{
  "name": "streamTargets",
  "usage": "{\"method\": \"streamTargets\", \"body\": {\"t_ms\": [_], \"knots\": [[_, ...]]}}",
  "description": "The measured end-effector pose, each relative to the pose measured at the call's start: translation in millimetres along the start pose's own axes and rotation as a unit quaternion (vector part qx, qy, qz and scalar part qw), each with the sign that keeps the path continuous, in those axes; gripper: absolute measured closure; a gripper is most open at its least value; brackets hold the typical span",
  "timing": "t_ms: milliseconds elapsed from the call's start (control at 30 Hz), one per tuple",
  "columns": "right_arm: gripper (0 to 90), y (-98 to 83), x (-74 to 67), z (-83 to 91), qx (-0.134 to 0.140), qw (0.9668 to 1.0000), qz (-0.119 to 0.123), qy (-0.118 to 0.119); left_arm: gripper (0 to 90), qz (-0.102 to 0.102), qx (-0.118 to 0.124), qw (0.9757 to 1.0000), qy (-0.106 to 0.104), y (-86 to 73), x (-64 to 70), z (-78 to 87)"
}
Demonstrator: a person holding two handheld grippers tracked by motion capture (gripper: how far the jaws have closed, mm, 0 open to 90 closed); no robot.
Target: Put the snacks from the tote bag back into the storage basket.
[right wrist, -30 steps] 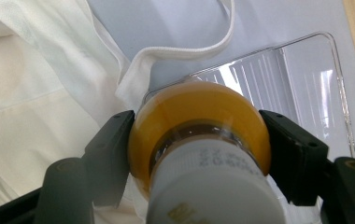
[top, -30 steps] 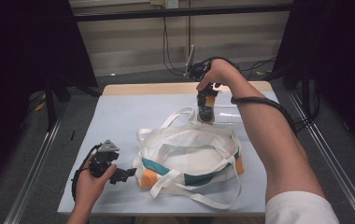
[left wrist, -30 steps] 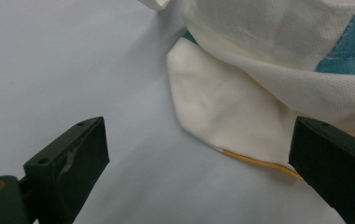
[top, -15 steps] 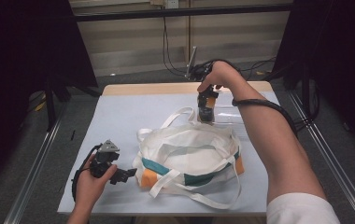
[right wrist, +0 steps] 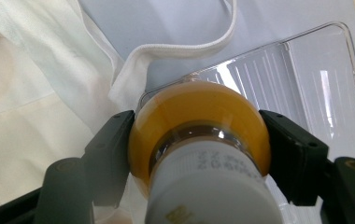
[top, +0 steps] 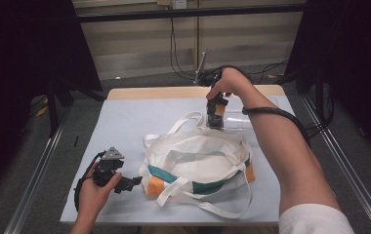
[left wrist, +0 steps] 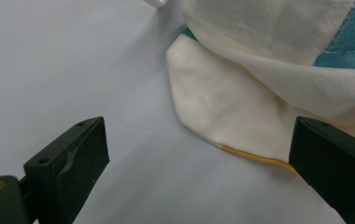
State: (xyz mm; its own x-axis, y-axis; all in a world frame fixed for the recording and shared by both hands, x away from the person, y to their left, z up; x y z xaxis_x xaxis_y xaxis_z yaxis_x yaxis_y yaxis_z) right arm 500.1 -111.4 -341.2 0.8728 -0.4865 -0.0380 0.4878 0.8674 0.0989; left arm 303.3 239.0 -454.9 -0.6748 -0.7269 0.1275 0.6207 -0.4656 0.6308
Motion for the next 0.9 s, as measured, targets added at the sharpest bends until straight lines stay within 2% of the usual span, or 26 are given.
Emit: {"method": "streamTargets", "body": {"t_ms": [67,133,200,300,667,700,900], "knots": [[30.5,-0.4,0.4,-1.8,-0.002,1.0,-0.001,0.0,4.6,-0.003,-0.01,0.9999,-0.006,0.3,-0.9,1.3],[30.5,-0.6,-0.2,-3.4,-0.002,1.0,-0.006,0.001,4.6,0.001,-0.001,1.0,0.0,0.1,0.1,0.0],[30.5,-1.4,0.9,-5.2,-0.001,1.0,-0.001,0.001,4.6,-0.001,-0.002,1.0,0.0,0.4,0.6,-0.1],[30.5,-1.9,0.6,-6.4,0.0,1.0,-0.006,0.002,4.6,-0.002,-0.012,0.9999,-0.004,0.8,0.0,0.5],[30.5,-2.0,-1.3,-11.0,0.002,0.9998,-0.018,0.001,4.6,-0.006,-0.013,0.9999,-0.005,1.4,0.3,-0.2],[30.4,-2.2,-0.7,-11.1,0.001,0.9999,-0.012,-0.002,4.6,-0.006,-0.01,0.9999,-0.006,1.2,0.2,-0.4],[30.4,-1.7,-3.0,-13.9,0.001,0.9999,-0.015,-0.005,4.6,-0.007,-0.015,0.9999,-0.001,1.1,-0.5,0.5]]}}
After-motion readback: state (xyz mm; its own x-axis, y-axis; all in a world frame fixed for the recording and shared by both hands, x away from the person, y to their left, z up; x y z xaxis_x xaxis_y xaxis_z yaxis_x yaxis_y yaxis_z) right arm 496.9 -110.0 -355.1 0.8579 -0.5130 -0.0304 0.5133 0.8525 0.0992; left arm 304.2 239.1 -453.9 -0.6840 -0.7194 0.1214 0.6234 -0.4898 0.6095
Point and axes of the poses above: each handheld gripper's, and its own axes: z roughly backward along the jaws, y roughly out of its top, x roughly to its right, the point moved 1 cm from there along -z, roughly forward along the jaws, and after that the axes turned 2 degrees about z, right-handed, at the moved point
